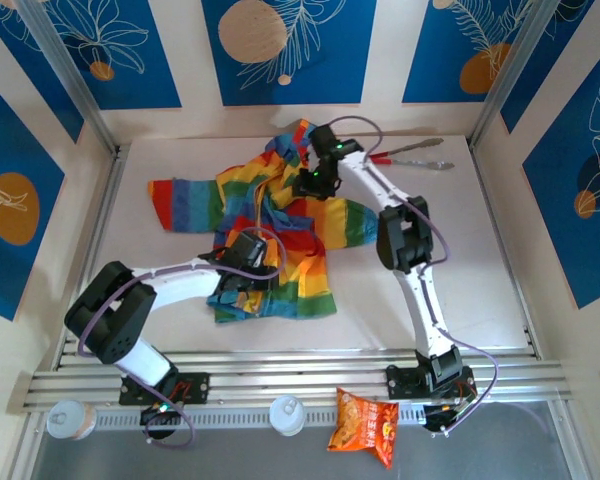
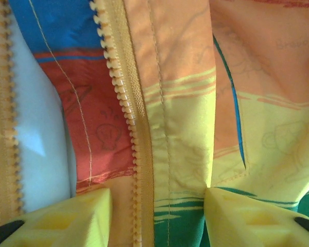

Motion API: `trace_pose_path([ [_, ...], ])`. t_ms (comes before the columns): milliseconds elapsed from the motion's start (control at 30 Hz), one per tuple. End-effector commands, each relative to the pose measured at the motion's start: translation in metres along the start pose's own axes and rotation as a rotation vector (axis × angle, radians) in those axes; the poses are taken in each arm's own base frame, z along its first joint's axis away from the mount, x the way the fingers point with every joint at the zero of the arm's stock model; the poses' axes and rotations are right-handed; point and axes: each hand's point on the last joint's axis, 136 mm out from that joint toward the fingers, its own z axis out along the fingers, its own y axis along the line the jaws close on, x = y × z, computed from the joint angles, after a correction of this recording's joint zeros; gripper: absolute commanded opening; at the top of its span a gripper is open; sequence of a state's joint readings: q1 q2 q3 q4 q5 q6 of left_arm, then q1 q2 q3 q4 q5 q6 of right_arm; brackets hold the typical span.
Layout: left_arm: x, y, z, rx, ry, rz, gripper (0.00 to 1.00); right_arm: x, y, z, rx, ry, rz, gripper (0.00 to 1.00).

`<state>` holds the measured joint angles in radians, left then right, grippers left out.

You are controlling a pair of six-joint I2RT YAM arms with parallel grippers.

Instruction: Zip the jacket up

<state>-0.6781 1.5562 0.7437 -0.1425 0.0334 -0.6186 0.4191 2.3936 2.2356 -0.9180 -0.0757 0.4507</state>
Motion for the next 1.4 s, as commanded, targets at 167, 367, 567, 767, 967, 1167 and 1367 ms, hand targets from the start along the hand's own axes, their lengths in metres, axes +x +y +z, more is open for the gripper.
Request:
trace_pose_path([
  [167, -0.039, -0.007, -0.068, 0.054, -0.124, 0.084, 0.37, 0.033, -0.024, -0.065, 0.025, -0.037, -0.026, 0.34],
  [367, -0.030, 0.035, -0.052, 0.088, -0.059, -0.054, 0.11, 0.072, -0.067, -0.018, 0.066, 0.113, 0.061, 0.18],
  [567, -0.014, 0.039, -0.028, 0.120, -0.003, -0.115, 0.10, 0.089, -0.107, 0.008, 0.132, 0.212, 0.131, 0.13],
  [767, 0.008, 0.049, -0.007, 0.113, 0.056, -0.156, 0.10, 0.096, -0.135, 0.009, -0.050, 0.268, 0.311, 0.02],
  [967, 0.018, 0.053, -0.003, 0.102, 0.082, -0.172, 0.10, 0.080, -0.142, -0.014, -0.067, 0.245, 0.403, 0.01],
  [1167, 0.013, 0.053, -0.008, 0.099, 0.072, -0.157, 0.11, 0.088, -0.202, -0.040, 0.109, 0.258, 0.476, 0.01],
  [1367, -0.024, 0.053, -0.034, 0.130, -0.001, -0.155, 0.17, 0.092, -0.251, -0.061, 0.146, 0.231, 0.544, 0.01],
])
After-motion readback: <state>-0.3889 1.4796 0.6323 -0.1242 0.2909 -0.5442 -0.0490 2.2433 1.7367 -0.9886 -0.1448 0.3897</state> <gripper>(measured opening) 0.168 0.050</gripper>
